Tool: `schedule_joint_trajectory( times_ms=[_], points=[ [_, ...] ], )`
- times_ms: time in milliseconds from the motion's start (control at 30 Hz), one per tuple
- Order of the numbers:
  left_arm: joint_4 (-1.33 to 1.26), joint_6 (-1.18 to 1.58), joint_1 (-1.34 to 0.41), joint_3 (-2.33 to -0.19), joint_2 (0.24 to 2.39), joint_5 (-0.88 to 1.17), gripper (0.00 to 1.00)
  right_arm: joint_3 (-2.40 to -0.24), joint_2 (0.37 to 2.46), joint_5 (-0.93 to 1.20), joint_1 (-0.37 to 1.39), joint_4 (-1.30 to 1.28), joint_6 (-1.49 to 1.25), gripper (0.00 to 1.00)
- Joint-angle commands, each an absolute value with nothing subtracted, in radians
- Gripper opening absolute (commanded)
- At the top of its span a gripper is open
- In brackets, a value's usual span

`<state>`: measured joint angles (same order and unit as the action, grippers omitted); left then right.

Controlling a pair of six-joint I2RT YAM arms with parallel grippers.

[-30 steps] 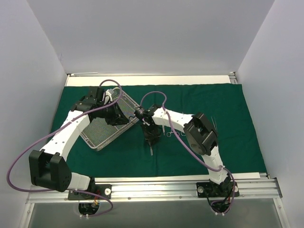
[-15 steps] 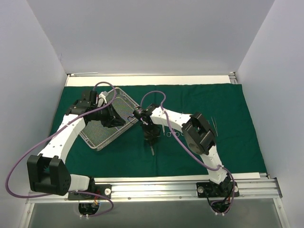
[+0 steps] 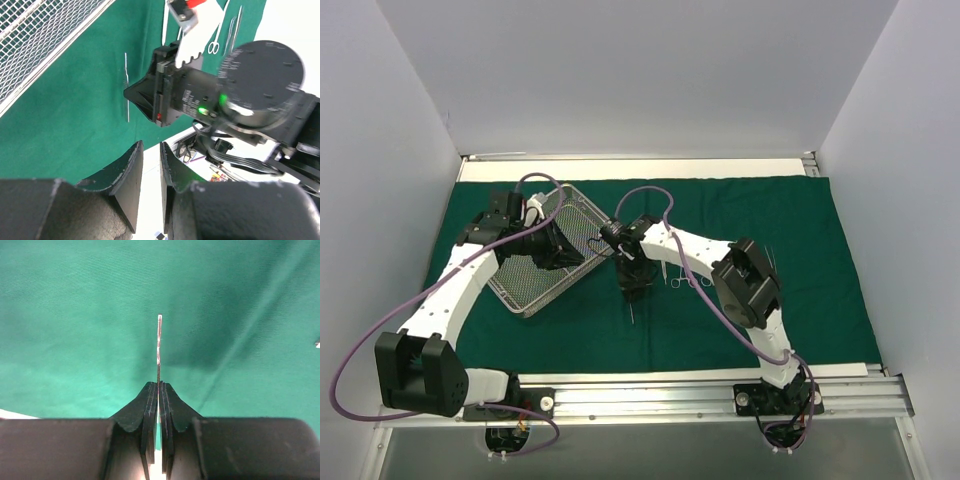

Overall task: Open and lay out the surgical kit
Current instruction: Pick up the medical item from the surgical kit, then place the medical item in the surgical kit.

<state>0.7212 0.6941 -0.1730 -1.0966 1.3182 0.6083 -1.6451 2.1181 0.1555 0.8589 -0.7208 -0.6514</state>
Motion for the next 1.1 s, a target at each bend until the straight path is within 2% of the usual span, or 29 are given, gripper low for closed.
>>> schedule_joint_trajectory(
  times_ms=[0, 200, 267, 367, 500, 733, 800, 1067],
  points=[
    [0.68, 0.676, -0.166, -1.085, 1.292, 0.637, 0.28, -1.626, 2.033, 0.221, 0.848, -0.707, -0.65, 0.0],
    [0.657, 0.681, -0.169, -1.083, 1.285, 0.649, 0.28, -1.614, 1.996, 0.225, 0.828, -0.696, -0.643, 0.0],
    [0.644, 0.661, -0.167, -1.086, 1.282, 0.672, 0.31, -1.62, 1.974, 0.236, 0.802, -0.698, -0.635, 0.0],
    [0.585, 0.638, -0.167, -1.052, 1.256, 0.713, 0.37, -1.597, 1.918, 0.345, 0.74, -0.619, -0.621, 0.0],
    [0.414, 0.657, -0.169, -0.942, 1.221, 0.811, 0.41, -1.589, 1.864, 0.495, 0.673, -0.522, -0.554, 0.0],
    [0.267, 0.686, -0.206, -0.931, 1.209, 0.873, 0.49, -1.519, 1.746, 0.673, 0.63, -0.379, -0.526, 0.0],
    [0.23, 0.704, -0.224, -0.922, 1.206, 0.882, 0.62, -1.497, 1.721, 0.695, 0.624, -0.335, -0.54, 0.0],
    [-0.032, 0.856, -0.31, -0.85, 1.198, 0.887, 0.61, -1.494, 1.657, 0.782, 0.621, -0.245, -0.577, 0.0]
  ],
)
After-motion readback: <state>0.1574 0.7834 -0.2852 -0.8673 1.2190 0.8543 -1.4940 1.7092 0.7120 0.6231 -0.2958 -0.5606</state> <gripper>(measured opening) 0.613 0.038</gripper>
